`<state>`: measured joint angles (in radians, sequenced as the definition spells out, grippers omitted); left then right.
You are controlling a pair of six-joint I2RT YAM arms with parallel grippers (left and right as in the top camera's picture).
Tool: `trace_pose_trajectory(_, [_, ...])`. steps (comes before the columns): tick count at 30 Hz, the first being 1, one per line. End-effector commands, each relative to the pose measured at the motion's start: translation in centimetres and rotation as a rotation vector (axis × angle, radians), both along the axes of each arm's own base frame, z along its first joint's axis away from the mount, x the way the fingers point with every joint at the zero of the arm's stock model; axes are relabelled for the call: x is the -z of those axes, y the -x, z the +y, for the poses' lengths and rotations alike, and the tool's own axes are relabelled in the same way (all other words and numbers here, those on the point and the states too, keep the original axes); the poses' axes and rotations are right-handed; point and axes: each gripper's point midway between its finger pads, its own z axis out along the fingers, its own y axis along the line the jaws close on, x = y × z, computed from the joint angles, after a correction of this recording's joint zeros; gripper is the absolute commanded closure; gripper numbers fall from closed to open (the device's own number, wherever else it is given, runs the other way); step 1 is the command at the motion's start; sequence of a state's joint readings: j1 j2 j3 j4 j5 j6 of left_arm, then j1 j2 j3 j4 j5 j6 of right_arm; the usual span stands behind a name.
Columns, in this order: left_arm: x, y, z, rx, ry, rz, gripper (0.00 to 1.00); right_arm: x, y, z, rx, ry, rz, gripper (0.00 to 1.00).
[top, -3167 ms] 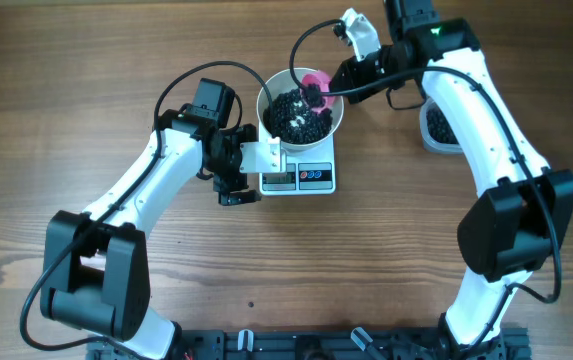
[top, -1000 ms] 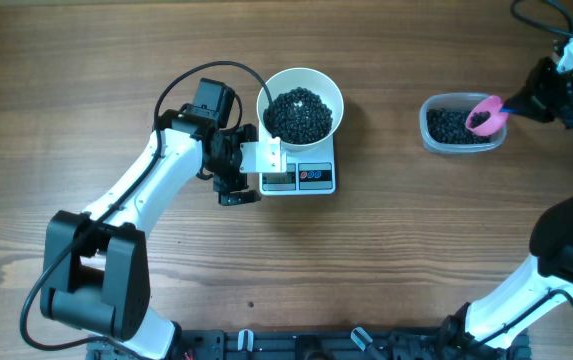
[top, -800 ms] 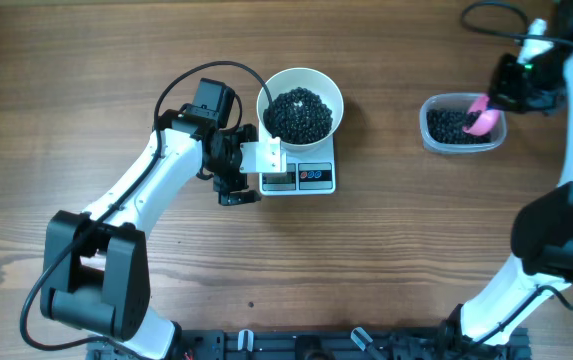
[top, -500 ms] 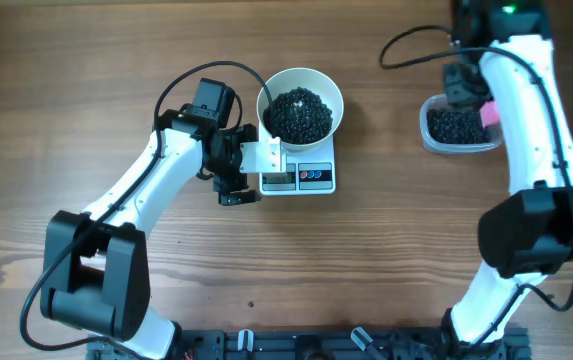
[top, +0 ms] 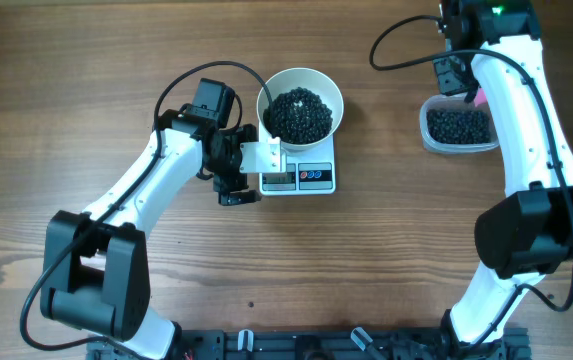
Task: Scoop item into bowl and weigh 150g on scale
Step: 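Carry the scoop to the clear tub and empty it, right gripper, then move the empty pink scoop back over the white bowl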
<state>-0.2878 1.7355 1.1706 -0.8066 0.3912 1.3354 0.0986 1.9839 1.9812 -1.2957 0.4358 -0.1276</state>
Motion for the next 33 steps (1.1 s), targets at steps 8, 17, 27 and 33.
trace_pose_trajectory(8, [0.4, 0.4, -0.1, 0.018, 0.012, 0.016, 0.00, -9.3, -5.3, 19.1, -0.824, -0.650, -0.385, 0.96])
trace_pose_trajectory(17, [0.4, 0.4, -0.1, 0.018, 0.012, 0.016, 0.00, -1.2, 1.7, 27.3, -1.091, -0.770, 0.000, 0.96])
trace_pose_trajectory(27, [0.4, 0.4, -0.1, 0.018, 0.012, 0.016, 0.00, 4.5, -0.2, 26.0, -1.021, -0.613, 0.097, 0.96])
trace_pose_trajectory(33, [0.4, 0.4, -0.1, 0.018, 0.012, 0.016, 0.00, 5.2, -1.6, 24.5, -0.990, -0.493, 0.084, 0.96])
